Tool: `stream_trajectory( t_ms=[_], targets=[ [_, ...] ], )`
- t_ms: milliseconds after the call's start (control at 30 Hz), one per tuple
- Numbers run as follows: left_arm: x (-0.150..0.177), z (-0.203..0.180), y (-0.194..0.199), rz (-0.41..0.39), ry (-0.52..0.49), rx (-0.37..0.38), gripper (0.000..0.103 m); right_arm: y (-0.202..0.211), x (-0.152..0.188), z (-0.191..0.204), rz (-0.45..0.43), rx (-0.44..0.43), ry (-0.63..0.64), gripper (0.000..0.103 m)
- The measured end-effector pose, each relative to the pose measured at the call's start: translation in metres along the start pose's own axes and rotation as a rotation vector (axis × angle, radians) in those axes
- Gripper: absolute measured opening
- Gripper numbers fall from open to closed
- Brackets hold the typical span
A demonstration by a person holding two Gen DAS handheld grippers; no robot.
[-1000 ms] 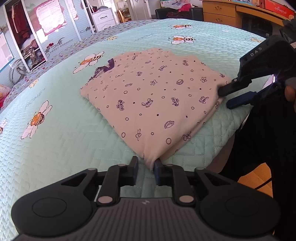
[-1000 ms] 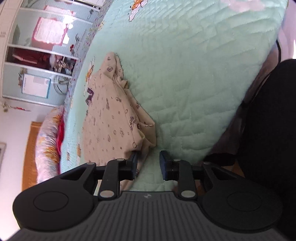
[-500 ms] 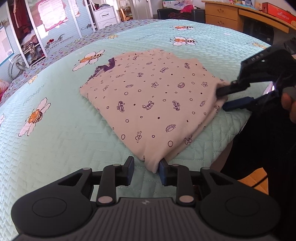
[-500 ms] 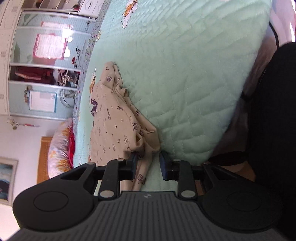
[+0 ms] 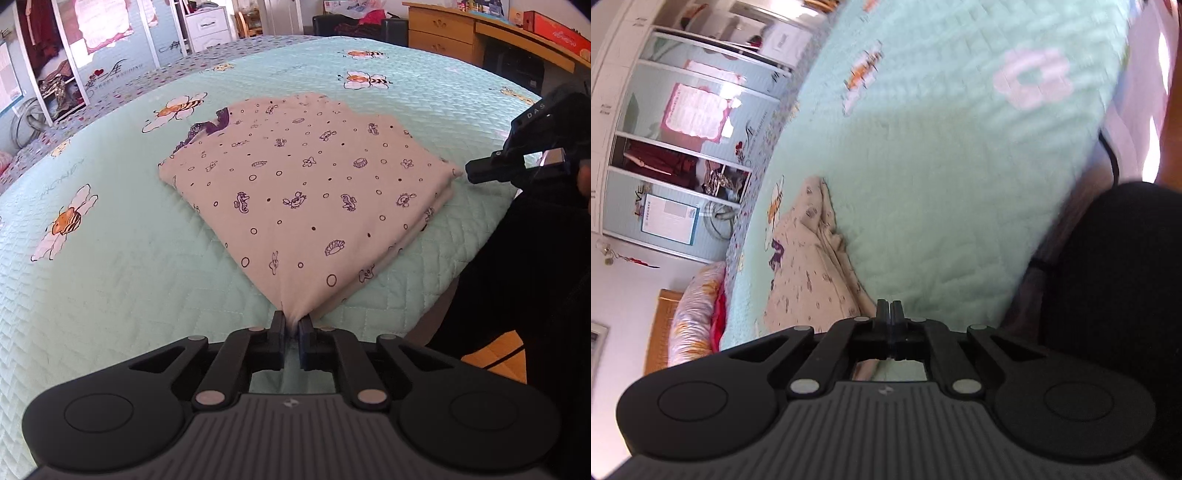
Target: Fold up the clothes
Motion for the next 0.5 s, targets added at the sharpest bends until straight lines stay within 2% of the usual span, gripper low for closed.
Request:
stream_trajectory(
  t_ms=[33, 67, 100, 133, 167, 267, 300, 400, 500],
  targets=[
    [0.000, -0.001, 0.002, -0.003, -0.003, 0.004, 0.015, 0.001, 0.001, 0.002, -0.004, -0.013, 0.003, 0.012],
    [0.000, -0.002, 0.004, -0.007, -0.005, 0.007, 0.023, 0.000, 0.001, 0.006, -0.002, -0.026, 0.020, 0.025],
    [0.001, -0.003, 0.006, -0.010, -0.008, 0.011, 0.025, -0.003, 0.001, 0.007, 0.012, -0.035, 0.022, 0.038],
    [0.001, -0.004, 0.007, -0.014, -0.010, 0.015, 0.025, -0.006, 0.000, 0.007, 0.027, -0.043, 0.021, 0.059],
    [0.001, -0.005, 0.009, -0.017, -0.013, 0.018, 0.026, -0.010, -0.001, 0.008, 0.043, -0.051, 0.021, 0.064],
    [0.001, 0.010, 0.011, -0.021, 0.055, 0.035, 0.037, -0.020, -0.003, 0.010, 0.089, -0.075, 0.021, 0.065],
    [0.001, 0.016, 0.008, -0.012, 0.087, 0.056, 0.037, -0.023, -0.004, 0.010, 0.104, -0.083, 0.020, 0.065],
    [0.004, 0.031, -0.005, 0.032, 0.262, 0.218, 0.038, -0.033, -0.006, 0.012, 0.150, -0.108, 0.020, 0.068],
    [0.004, 0.039, -0.018, 0.052, 0.458, 0.427, 0.038, -0.040, -0.007, 0.013, 0.187, -0.133, 0.013, 0.072]
  ],
)
Point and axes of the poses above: each gripper's, at about its wrist camera, not at the fingertips, and y roughly against the way its jaws point, z to its left, x to its underside, the point moved 6 cm from there along -y, roughly the way its jaws point, and after that the axes turned 10 degrees about z, right-handed, at the moved point
